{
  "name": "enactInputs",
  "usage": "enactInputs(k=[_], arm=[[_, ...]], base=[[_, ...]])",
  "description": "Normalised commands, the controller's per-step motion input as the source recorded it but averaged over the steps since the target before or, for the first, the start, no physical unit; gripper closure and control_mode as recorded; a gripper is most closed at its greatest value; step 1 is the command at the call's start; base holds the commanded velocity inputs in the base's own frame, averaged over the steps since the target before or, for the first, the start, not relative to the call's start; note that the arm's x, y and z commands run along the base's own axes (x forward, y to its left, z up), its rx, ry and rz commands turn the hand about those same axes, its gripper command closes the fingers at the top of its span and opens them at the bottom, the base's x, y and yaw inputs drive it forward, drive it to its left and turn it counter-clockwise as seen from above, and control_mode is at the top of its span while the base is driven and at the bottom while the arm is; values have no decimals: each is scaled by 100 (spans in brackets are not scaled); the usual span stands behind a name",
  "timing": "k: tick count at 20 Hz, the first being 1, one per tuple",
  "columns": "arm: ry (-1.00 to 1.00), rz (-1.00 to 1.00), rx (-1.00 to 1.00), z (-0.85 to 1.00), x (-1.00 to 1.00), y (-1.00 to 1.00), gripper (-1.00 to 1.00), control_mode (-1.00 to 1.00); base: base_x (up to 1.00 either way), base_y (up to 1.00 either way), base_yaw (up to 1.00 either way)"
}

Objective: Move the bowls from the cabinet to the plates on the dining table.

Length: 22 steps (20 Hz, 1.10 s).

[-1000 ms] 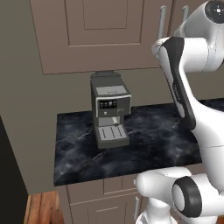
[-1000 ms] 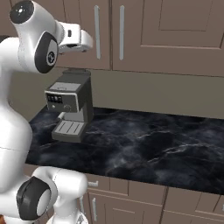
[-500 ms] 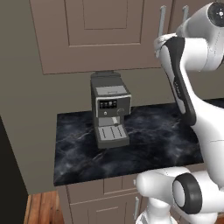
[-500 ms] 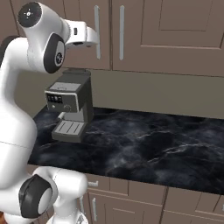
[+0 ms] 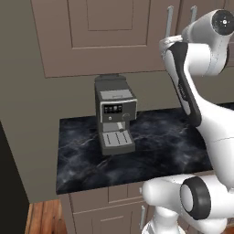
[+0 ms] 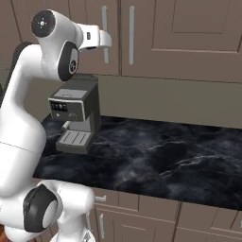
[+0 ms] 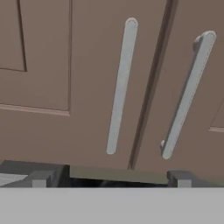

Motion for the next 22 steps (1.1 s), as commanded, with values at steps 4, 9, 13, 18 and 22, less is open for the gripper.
enactInputs(k=[4, 9, 13, 18, 22], arm=[[0, 1, 0, 0, 32, -1, -100, -100], [0, 0, 0, 0, 36, -2, -100, -100], [1, 1, 2, 0, 37, -10, -100, -100], [1, 1, 3, 0, 37, -6, -100, -100], [0, 1, 2, 0, 35, -1, -100, -100]], base=[[0, 0, 0], [0, 0, 0], [0, 0, 0], [0, 0, 0], [0, 0, 0]])
